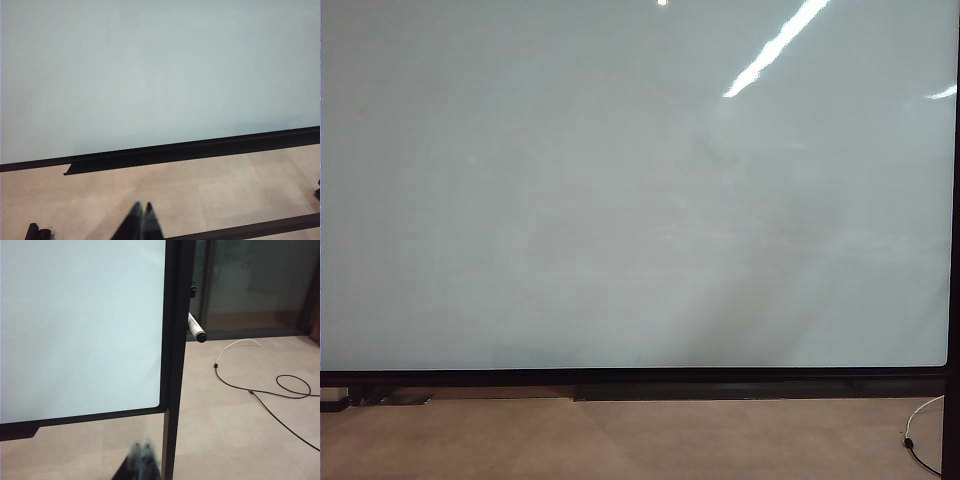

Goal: Pick up the pen on the shelf to the right of the whiteboard and draw a triangle.

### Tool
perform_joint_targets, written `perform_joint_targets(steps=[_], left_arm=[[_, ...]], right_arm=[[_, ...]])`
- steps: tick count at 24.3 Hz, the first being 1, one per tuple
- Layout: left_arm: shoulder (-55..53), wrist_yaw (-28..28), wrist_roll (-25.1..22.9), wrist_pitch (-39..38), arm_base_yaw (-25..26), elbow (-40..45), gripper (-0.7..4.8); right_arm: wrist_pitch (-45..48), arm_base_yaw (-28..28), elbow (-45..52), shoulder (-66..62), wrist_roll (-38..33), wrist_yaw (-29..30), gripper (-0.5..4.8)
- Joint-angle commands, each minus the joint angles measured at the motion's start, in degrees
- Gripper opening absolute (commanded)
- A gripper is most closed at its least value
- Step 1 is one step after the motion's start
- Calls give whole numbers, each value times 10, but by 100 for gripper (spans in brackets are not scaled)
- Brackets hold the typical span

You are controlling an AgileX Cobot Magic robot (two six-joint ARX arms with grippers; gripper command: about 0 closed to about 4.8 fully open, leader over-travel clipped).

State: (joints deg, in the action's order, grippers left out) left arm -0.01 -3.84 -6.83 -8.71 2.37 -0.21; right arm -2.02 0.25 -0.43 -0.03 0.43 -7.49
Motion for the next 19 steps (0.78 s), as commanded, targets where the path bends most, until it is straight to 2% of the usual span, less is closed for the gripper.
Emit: perform_joint_targets(steps=[1, 13, 14, 15, 17, 19], left_arm=[[0, 0, 0, 6, 0, -2, -5], [0, 0, 0, 6, 0, -2, -5], [0, 0, 0, 6, 0, -2, -5], [0, 0, 0, 6, 0, -2, -5], [0, 0, 0, 6, 0, -2, -5], [0, 0, 0, 6, 0, -2, -5]], right_arm=[[8, 0, 4, 0, -2, -1, -8], [8, -1, 4, 0, -3, -1, -8], [5, 0, 4, 0, -34, 16, -8], [6, -1, 4, 0, -36, 42, -3], [17, -1, 4, 0, -34, 57, 33], [68, -1, 4, 0, -30, 65, 123]])
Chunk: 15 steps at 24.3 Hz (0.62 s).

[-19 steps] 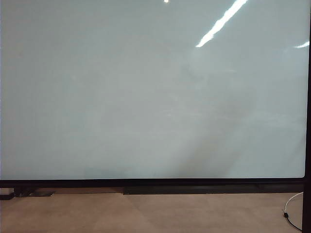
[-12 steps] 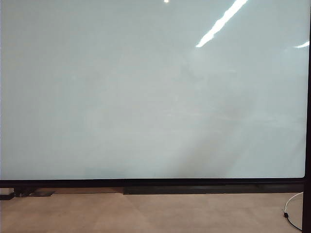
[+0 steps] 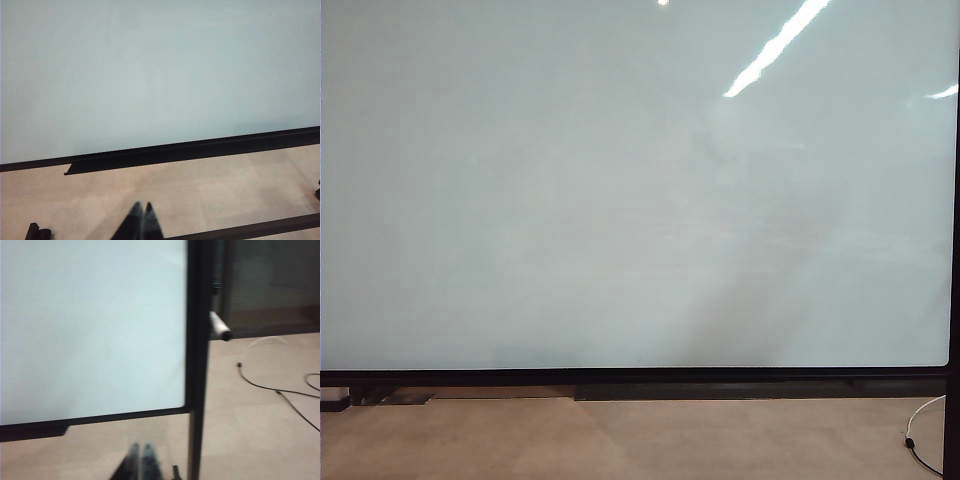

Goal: Pick up the pen on the shelf to the right of the whiteboard and draw a triangle.

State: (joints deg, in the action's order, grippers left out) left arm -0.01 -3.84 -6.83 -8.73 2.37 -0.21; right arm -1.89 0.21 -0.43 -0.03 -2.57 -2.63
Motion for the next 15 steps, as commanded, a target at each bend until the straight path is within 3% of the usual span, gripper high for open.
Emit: perform_joint_targets(steps=[1, 5, 11, 15], left_arm=[[0, 0, 0, 6, 0, -2, -5], [0, 0, 0, 6, 0, -2, -5], [0, 0, 0, 6, 0, -2, -5], [0, 0, 0, 6, 0, -2, -5]], right_arm=[[93, -1, 4, 0, 0, 13, 131], [150, -30, 2, -8, 0, -5, 146], [229, -169, -51, -131, -4, 120, 203], [361, -304, -158, -362, -11, 288, 297]])
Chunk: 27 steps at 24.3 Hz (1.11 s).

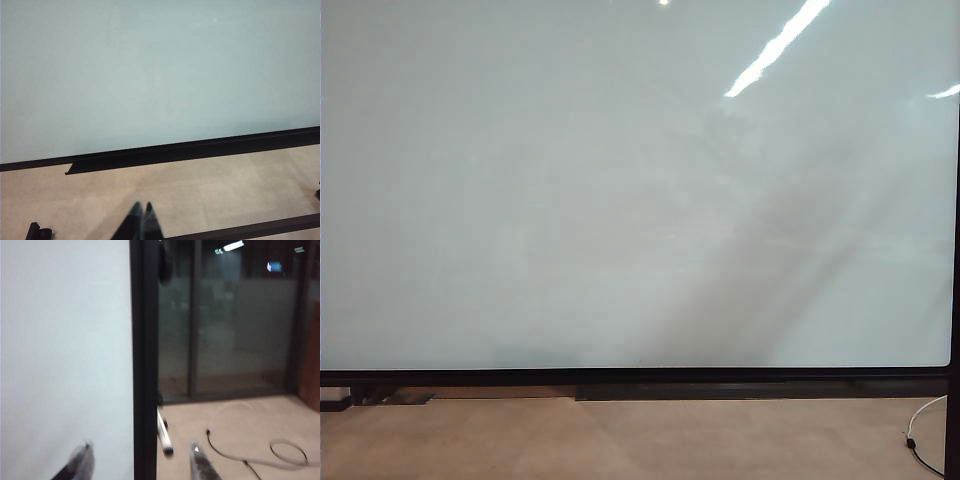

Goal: Pick up the pen on the shelf to the right of the whiteboard and draw a triangle.

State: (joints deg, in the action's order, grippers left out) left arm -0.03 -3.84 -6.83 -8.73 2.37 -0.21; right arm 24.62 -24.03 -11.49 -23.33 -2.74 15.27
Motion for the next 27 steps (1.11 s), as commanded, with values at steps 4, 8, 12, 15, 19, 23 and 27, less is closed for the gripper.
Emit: perform_joint_targets(steps=[4, 8, 12, 15, 19, 23, 27], left_arm=[[0, 0, 0, 6, 0, -2, -5], [0, 0, -1, 6, 0, -2, -5], [0, 0, 0, 6, 0, -2, -5], [0, 0, 0, 6, 0, -2, -5], [0, 0, 0, 6, 0, -2, -5], [0, 0, 0, 6, 0, -2, -5], [0, 0, 0, 6, 0, -2, -5]], right_arm=[[285, -128, -109, -353, -95, 247, 337], [444, -108, -137, -544, -96, 267, 337], [562, -90, -161, -718, -75, 267, 338], [564, -90, -185, -773, -56, 252, 393], [564, -82, -224, -828, -22, 258, 401], [564, -67, -258, -862, -10, 264, 401], [563, -54, -287, -889, 1, 271, 401]])
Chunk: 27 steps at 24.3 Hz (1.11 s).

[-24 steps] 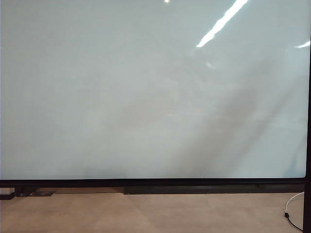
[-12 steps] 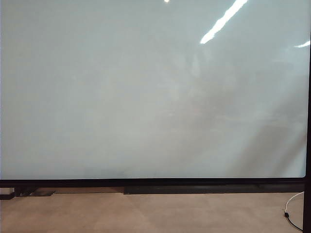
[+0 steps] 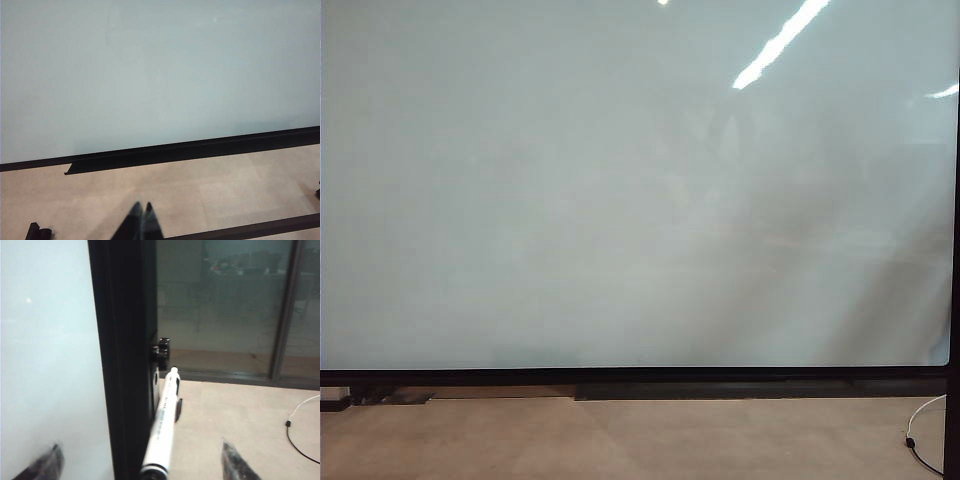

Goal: Pick up the pen on the shelf to the right of the whiteboard and draw a triangle.

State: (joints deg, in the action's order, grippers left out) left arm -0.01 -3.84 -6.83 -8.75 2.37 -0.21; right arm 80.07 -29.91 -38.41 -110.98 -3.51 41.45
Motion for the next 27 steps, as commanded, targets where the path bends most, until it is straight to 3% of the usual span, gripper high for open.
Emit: perform_joint_targets(steps=[1, 15, 18, 27], left_arm=[[0, 0, 0, 6, 0, -2, -5], [0, 0, 0, 6, 0, -2, -5], [0, 0, 0, 6, 0, -2, -5], [0, 0, 0, 6, 0, -2, -5]], right_arm=[[9, 8, -24, -18, 8, 12, 401], [8, 26, -102, -90, 22, -7, 398], [7, 26, -108, -91, 22, -11, 364], [6, 42, -112, -109, 0, -45, 364]])
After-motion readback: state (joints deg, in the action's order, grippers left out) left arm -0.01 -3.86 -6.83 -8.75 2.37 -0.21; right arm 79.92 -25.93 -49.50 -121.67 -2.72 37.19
